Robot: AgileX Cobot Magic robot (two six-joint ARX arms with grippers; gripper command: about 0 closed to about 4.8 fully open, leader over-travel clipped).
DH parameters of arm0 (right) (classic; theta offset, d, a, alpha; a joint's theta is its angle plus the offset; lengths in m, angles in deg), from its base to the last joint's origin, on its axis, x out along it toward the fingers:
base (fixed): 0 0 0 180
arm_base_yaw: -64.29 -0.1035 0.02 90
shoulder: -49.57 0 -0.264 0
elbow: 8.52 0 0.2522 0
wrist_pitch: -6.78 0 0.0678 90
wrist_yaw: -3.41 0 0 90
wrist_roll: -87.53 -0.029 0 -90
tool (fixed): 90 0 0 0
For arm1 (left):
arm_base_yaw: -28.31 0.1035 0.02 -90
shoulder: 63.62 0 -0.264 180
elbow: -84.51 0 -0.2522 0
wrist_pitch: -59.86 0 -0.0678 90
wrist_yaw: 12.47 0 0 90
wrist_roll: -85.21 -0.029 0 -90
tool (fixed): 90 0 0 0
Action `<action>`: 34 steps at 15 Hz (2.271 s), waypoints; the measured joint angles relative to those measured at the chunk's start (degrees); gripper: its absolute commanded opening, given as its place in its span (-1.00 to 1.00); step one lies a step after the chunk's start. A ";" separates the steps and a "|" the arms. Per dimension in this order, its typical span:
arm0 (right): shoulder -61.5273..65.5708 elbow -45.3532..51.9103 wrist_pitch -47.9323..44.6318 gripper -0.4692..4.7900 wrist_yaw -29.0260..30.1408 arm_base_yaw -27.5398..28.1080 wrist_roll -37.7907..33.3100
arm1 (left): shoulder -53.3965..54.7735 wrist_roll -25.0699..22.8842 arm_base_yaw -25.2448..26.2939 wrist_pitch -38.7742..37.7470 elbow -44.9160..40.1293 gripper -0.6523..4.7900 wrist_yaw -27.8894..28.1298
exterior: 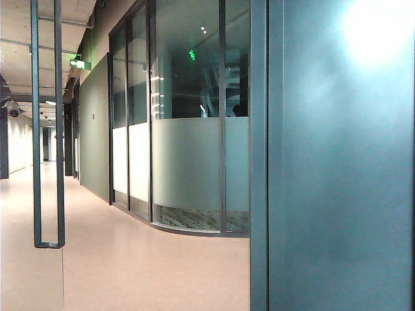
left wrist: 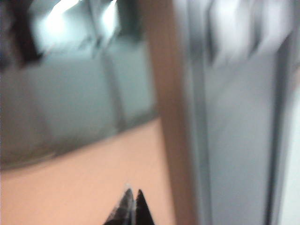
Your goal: Raise the arm to find the leftmost switch on the wall and turn off the lights.
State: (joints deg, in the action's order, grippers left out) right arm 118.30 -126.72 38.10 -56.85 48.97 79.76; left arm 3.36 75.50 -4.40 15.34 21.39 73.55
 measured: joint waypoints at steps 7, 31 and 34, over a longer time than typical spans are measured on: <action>-14.78 29.03 -0.55 -0.83 -4.17 -0.02 1.84 | -16.26 8.66 -0.02 8.94 -37.51 -0.78 1.66; -27.61 69.11 -13.70 -0.82 -5.68 -0.04 1.86 | -27.58 19.45 -0.02 20.92 -69.46 -0.78 0.02; -27.61 69.11 -13.62 -0.82 -5.70 -0.02 1.86 | -34.27 14.23 0.00 17.81 -69.53 -0.78 3.32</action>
State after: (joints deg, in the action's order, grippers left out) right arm 90.69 -57.61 24.49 -62.56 48.95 81.61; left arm -30.91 89.72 -4.40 33.15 -48.14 76.87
